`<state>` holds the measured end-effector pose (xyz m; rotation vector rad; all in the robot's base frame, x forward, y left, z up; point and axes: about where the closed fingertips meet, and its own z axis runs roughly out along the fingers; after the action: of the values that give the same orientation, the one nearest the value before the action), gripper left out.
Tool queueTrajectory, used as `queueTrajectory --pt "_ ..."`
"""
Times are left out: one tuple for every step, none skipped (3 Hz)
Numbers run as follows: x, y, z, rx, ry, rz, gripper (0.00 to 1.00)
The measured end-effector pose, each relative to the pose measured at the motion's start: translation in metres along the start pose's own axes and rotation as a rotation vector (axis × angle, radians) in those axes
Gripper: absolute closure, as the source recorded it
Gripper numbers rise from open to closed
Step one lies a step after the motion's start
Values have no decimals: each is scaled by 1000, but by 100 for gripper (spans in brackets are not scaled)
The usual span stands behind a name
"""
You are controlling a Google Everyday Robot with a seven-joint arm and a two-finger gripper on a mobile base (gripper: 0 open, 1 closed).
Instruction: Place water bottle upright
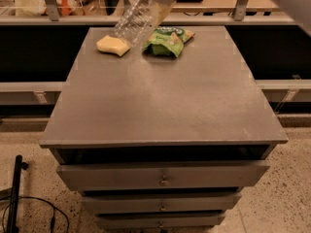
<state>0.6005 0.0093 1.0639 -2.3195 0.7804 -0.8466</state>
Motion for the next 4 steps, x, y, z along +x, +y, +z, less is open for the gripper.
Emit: queueTrajectory --pt "-6 8 25 32 131 -55 100" --pt "-25 52 76 -37 194 -86 100" --pt "-44 115 122 -179 258 -129 100" --pt "-43 128 128 -208 292 -145 100"
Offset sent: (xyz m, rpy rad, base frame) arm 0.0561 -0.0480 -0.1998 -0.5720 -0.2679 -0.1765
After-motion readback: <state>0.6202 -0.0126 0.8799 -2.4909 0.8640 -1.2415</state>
